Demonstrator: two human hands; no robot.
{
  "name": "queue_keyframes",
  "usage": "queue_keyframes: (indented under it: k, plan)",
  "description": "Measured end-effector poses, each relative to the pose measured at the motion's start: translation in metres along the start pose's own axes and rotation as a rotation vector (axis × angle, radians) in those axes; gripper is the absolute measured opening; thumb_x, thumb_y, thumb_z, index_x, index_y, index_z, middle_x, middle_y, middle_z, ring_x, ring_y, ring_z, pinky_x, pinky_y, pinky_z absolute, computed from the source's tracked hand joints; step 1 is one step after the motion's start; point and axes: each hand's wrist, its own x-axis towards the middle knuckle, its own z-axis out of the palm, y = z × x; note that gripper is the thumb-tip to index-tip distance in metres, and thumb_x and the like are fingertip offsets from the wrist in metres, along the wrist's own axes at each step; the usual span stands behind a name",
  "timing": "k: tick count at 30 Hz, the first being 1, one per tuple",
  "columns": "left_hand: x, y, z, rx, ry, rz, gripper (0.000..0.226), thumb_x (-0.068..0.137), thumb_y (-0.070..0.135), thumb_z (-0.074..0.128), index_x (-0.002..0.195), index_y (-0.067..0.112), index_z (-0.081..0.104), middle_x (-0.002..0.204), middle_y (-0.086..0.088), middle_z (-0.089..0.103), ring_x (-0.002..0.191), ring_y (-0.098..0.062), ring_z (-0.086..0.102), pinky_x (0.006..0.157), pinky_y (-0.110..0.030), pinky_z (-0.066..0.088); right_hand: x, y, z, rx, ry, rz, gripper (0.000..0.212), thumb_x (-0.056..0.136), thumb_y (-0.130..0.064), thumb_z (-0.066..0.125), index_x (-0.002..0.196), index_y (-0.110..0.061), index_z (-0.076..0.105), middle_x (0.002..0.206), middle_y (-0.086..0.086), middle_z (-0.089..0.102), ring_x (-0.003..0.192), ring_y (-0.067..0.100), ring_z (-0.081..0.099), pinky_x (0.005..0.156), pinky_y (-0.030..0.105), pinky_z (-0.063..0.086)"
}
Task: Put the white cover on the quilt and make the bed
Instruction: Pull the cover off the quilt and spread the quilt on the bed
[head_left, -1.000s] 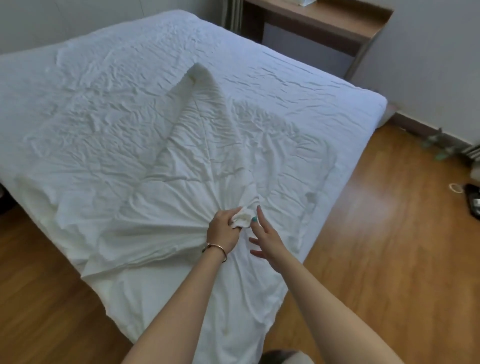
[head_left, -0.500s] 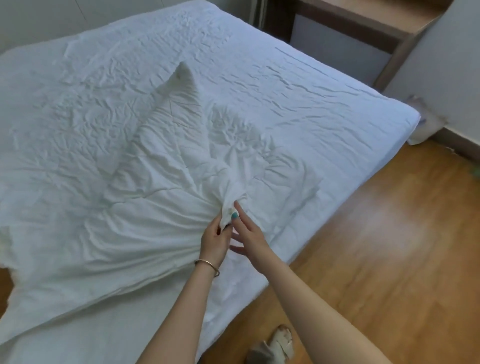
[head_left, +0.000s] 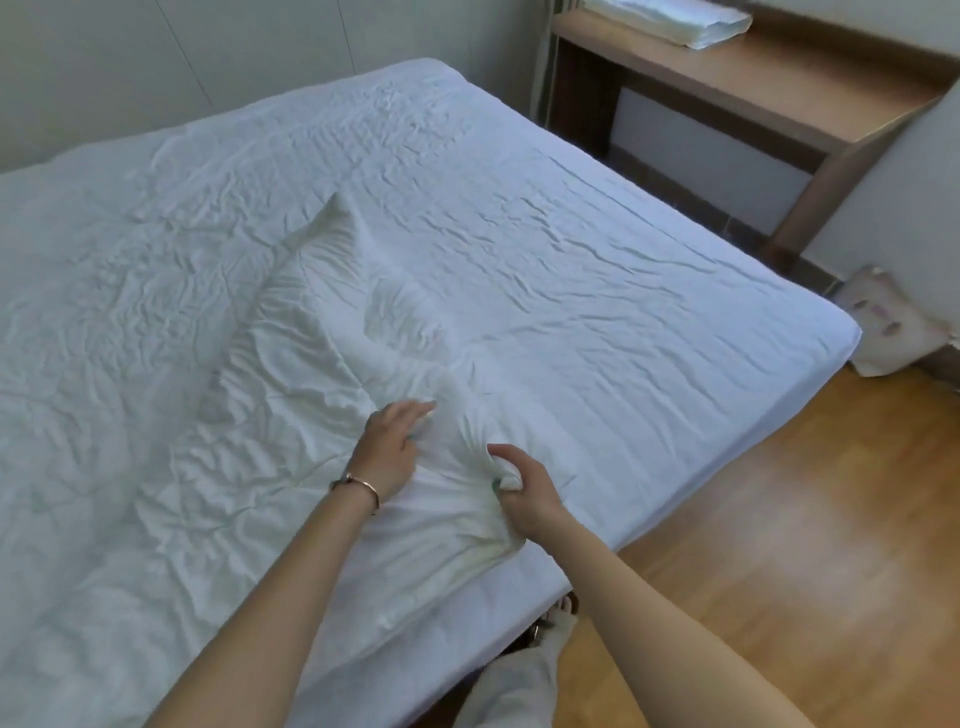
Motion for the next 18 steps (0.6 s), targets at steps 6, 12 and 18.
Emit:
queue_keyframes:
  k: [6, 12, 18]
  plan:
    - [0.143, 0.062, 0.022, 0.601, -0.416, 0.074, 0.11, 0.077, 0.048, 0.068, 0.152, 0.031, -0.012, 0.162, 0.002, -0.008, 0.149, -0.025, -0.005, 0.119, -0.048, 0.008, 0.064, -0.001, -0.121, -0.217, -0.016, -0.016, 0.049, 0.085, 0.012, 0.039, 0.112, -0.013, 0.072, 0.111, -0.009, 0.06, 0.11, 0.006, 0.052, 0.09, 0.013, 0.038]
    - [0.233, 0.143, 0.056, 0.631, -0.379, 0.075, 0.135, 0.053, 0.066, 0.079, 0.152, 0.025, -0.003, 0.153, 0.0, 0.02, 0.145, -0.023, 0.013, 0.117, -0.047, 0.005, 0.123, -0.013, -0.241, -0.276, -0.015, -0.015, 0.054, 0.081, 0.015, 0.035, 0.103, -0.015, 0.074, 0.085, -0.024, 0.055, 0.089, 0.01, 0.052, 0.06, 0.002, 0.036]
    - [0.297, 0.218, 0.127, 0.533, -0.194, 0.003, 0.104, 0.045, 0.068, 0.08, 0.127, 0.023, 0.036, 0.119, 0.002, 0.048, 0.114, -0.023, 0.044, 0.091, -0.035, 0.031, 0.188, 0.012, -0.368, -0.323, -0.09, -0.005, 0.054, 0.082, 0.009, 0.034, 0.105, -0.025, 0.07, 0.101, -0.01, 0.063, 0.096, 0.011, 0.056, 0.07, 0.007, 0.04]
